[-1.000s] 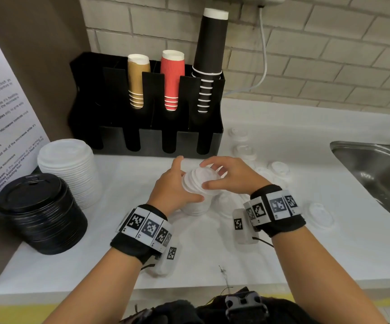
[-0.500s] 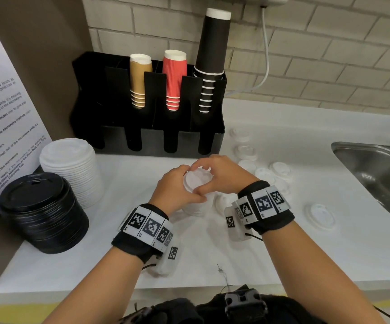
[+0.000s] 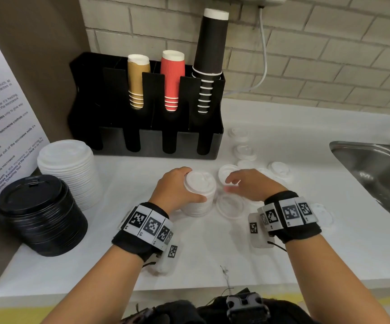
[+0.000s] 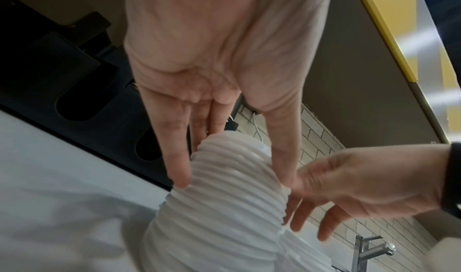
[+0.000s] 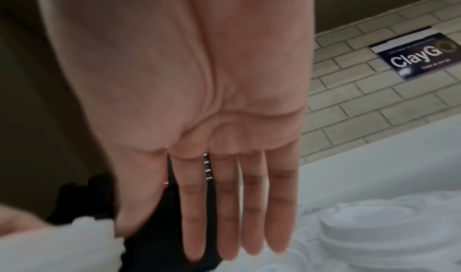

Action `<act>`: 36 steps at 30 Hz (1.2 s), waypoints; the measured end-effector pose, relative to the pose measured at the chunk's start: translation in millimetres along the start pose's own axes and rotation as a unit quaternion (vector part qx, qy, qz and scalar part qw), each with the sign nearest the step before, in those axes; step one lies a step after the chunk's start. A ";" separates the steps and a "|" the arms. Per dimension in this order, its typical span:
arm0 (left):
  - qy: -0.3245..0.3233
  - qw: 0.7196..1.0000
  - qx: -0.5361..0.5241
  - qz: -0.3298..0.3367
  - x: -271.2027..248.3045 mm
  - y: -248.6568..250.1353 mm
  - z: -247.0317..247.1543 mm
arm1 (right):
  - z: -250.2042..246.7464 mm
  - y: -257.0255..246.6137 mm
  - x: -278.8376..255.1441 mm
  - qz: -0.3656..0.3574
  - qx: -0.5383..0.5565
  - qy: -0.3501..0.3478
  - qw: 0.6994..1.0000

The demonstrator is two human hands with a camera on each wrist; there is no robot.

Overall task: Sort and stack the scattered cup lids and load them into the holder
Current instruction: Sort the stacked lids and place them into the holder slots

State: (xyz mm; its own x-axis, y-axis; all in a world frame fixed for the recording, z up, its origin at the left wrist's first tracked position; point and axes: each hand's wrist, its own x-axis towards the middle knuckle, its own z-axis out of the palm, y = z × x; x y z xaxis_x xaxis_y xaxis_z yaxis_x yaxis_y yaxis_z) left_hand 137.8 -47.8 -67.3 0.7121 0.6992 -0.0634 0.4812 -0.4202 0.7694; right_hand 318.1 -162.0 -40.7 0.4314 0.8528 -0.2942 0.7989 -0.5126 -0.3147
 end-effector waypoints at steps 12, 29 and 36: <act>0.006 1.000 0.005 0.001 -0.5 -3.2 1.0 | 8.4 13.7 1.7 -0.002 0.051 0.009 0.999; 0.008 0.999 -0.036 0.010 -3.7 -4.3 3.9 | 12.5 -42.6 4.8 -0.160 0.158 0.110 0.968; 0.005 0.998 -0.069 0.006 -1.7 -5.8 7.1 | 11.5 -48.7 2.7 -0.153 0.104 0.117 0.976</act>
State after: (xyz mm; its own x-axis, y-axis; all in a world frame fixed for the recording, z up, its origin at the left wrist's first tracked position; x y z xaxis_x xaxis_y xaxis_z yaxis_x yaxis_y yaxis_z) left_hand 137.4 -50.7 -76.1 0.7115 0.7011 -0.0482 0.3974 -0.3448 0.8504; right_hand 275.6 -135.9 -36.6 0.2899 0.9559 0.0478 0.8129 -0.2195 -0.5394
